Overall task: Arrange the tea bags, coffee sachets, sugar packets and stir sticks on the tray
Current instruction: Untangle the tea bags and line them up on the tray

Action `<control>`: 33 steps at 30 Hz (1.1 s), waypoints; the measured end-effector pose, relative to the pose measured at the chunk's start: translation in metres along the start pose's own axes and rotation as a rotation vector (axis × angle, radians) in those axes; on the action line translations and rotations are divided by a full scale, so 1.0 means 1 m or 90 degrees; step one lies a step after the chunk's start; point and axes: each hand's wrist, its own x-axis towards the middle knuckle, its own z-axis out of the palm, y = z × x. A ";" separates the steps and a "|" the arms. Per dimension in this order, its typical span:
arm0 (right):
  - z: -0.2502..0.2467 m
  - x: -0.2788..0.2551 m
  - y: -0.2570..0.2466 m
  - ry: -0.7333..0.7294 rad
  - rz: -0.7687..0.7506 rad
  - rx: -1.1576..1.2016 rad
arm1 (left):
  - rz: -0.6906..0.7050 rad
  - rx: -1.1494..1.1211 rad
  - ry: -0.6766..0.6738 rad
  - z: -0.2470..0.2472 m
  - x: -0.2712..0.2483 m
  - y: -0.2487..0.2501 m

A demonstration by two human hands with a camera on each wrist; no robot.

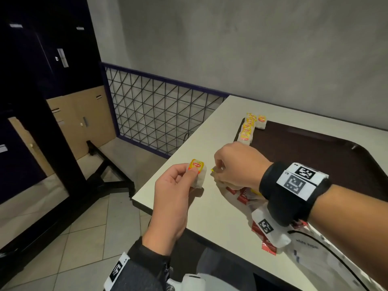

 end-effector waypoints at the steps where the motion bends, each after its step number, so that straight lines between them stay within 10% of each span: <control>1: 0.001 0.000 0.001 -0.002 0.005 0.011 | -0.003 -0.002 0.000 0.000 0.000 0.000; 14: -0.041 -0.028 0.012 0.171 -0.004 0.253 | 0.008 -0.015 -0.006 0.003 0.000 0.002; 21: -0.067 -0.047 -0.009 -0.106 -0.103 0.612 | 0.019 -0.034 -0.022 0.002 0.001 0.004; 33: -0.025 -0.023 -0.010 0.097 0.026 0.554 | -0.016 0.010 -0.085 0.002 -0.006 0.011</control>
